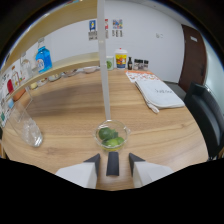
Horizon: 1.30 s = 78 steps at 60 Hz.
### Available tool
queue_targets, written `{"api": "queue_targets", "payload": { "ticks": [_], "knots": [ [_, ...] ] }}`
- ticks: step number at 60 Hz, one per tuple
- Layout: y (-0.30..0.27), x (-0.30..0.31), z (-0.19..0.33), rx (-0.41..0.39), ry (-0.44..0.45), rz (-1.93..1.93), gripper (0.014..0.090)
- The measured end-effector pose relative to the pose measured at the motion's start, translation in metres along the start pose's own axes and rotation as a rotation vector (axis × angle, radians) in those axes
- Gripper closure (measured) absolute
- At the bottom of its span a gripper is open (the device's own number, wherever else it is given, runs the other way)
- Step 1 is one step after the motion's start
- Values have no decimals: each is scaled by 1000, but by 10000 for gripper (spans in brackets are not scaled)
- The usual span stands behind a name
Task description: Make me a cup of Mojito.
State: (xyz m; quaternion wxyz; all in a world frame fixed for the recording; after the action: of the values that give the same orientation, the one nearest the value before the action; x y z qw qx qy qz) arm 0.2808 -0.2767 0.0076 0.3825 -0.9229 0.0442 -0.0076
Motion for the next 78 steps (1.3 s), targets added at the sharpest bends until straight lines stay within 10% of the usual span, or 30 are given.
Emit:
{"api": "queue_targets", "payload": {
  "ticks": [5, 11, 28, 55, 78],
  "knots": [
    [-9, 6, -13, 25, 27, -15, 248],
    [-36, 1, -41, 110, 41, -25, 188],
    [-94, -80, -134, 323, 6, -51, 191],
    [-38, -228, -147, 264, -128, -52, 189],
    [-180, -252, -118, 395, -128, -57, 189]
  ]
}}
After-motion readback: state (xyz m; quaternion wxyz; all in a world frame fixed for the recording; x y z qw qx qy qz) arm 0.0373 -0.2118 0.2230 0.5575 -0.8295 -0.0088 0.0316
